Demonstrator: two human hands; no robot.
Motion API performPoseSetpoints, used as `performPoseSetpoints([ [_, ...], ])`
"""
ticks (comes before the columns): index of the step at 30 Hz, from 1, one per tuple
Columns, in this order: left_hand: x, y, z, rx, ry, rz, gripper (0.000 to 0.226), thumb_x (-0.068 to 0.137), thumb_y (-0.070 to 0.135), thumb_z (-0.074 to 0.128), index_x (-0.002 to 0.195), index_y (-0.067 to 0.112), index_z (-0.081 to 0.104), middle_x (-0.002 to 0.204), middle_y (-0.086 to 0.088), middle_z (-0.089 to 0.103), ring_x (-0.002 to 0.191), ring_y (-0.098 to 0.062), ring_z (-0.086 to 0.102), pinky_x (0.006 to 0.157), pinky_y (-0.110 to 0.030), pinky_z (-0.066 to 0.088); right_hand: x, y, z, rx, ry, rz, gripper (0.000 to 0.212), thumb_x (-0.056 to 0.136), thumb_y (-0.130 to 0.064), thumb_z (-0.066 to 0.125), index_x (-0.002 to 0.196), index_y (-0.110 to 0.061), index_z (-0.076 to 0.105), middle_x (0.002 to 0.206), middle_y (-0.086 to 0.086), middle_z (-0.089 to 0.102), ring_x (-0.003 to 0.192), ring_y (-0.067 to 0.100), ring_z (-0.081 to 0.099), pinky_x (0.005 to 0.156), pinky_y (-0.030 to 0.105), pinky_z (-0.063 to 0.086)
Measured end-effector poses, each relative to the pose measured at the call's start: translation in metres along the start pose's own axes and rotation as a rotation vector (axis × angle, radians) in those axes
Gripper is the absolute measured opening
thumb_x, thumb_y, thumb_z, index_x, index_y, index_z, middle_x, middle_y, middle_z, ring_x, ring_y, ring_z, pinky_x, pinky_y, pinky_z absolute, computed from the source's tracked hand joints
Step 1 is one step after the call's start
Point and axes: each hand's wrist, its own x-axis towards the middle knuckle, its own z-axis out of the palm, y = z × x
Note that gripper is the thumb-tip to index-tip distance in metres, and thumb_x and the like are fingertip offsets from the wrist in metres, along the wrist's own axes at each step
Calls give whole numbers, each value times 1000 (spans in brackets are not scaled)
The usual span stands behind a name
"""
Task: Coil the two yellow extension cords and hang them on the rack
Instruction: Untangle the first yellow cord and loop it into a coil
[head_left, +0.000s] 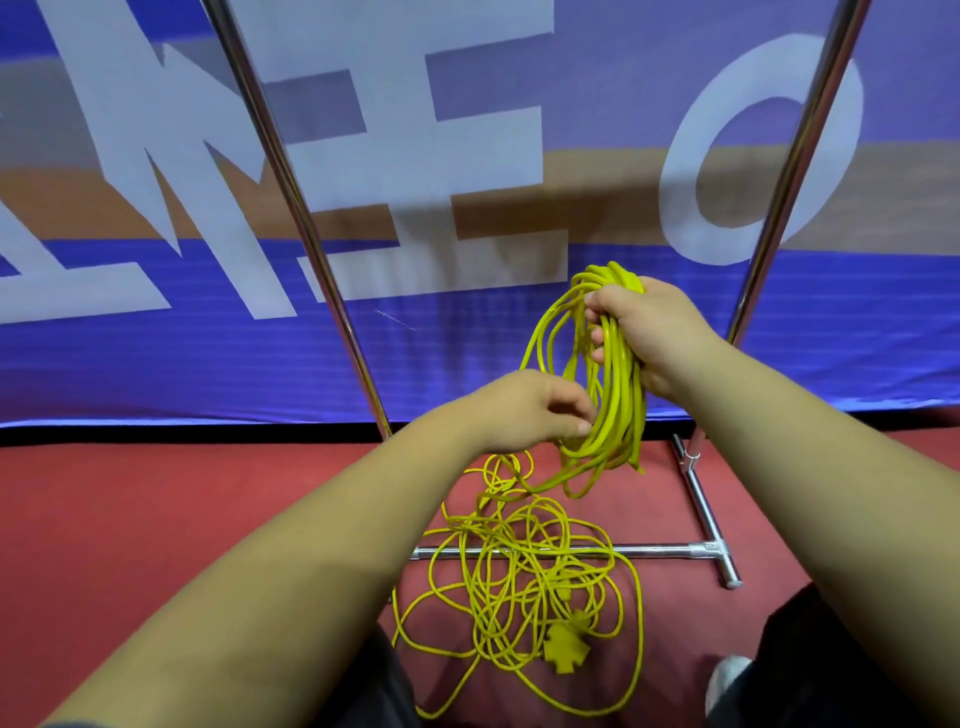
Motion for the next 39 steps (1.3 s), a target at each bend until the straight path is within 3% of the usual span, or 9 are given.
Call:
performPoseSetpoints([
  [4, 5, 8, -1, -99, 57, -8, 12, 94, 17, 74, 106, 20, 72, 91, 10, 72, 76, 6, 62, 77, -11, 49, 1, -1, -3, 2, 14, -12, 8, 95, -14, 68, 87, -11, 70, 67, 1, 65, 57, 16, 60, 52, 30, 53],
  [8, 6, 11, 12, -98, 43, -40, 13, 91, 15, 76, 103, 13, 72, 92, -8, 75, 75, -8, 63, 82, -36, 58, 1, -2, -6, 25, 16, -17, 7, 96, -15, 70, 90, -11, 71, 71, 2, 66, 59, 15, 60, 53, 30, 54],
  [12, 10, 18, 10, -97, 212, -61, 7, 87, 17, 80, 92, 19, 74, 73, 5, 70, 66, -3, 59, 72, -24, 51, 3, -4, -8, 81, -7, 9, 17, 98, -25, 74, 99, -8, 76, 80, 5, 72, 62, 16, 64, 57, 32, 56],
  [16, 12, 19, 17, -238, 320, -102, 14, 86, 17, 81, 90, 24, 70, 74, 8, 73, 72, -5, 66, 81, -34, 57, 4, -3, -10, 84, -26, -11, 30, 97, -37, 78, 102, -7, 77, 88, 6, 78, 69, 18, 72, 65, 36, 62],
  [23, 16, 31, 21, -740, 423, -155, 14, 90, 7, 78, 96, 2, 66, 84, -20, 71, 77, -26, 70, 82, -43, 62, 12, 2, -10, 60, -25, -29, 18, 92, -24, 83, 98, -8, 78, 87, 10, 78, 80, 22, 74, 74, 41, 62],
  [28, 19, 19, 21, -793, 332, -210, 14, 91, 13, 78, 98, 4, 69, 93, -18, 76, 86, -21, 75, 88, -39, 63, 14, 1, -11, 53, 2, -11, 15, 96, -22, 79, 99, -7, 77, 87, 6, 79, 78, 19, 76, 70, 38, 63],
  [32, 18, 8, 15, -198, 209, -191, 17, 87, 6, 69, 98, 18, 71, 89, 6, 69, 69, 2, 62, 68, -14, 49, 14, -3, -11, 93, 47, 5, 11, 98, -20, 75, 93, -10, 75, 80, 2, 76, 67, 13, 72, 57, 30, 61],
  [36, 13, 1, 17, 173, -32, -468, 32, 93, 15, 58, 122, 6, 50, 118, -14, 50, 99, -30, 64, 62, -29, 49, 16, -4, -15, 156, 68, 30, 8, 98, -18, 74, 99, -10, 75, 88, 4, 79, 64, 12, 69, 52, 26, 55],
  [39, 9, -10, 29, -206, -120, -773, 29, 100, 18, 42, 125, 4, 47, 118, -26, 55, 91, -42, 69, 47, -28, 55, 16, -3, -15, 210, 56, 42, 10, 98, -17, 75, 103, -8, 74, 98, 11, 80, 61, 13, 63, 49, 25, 50],
])
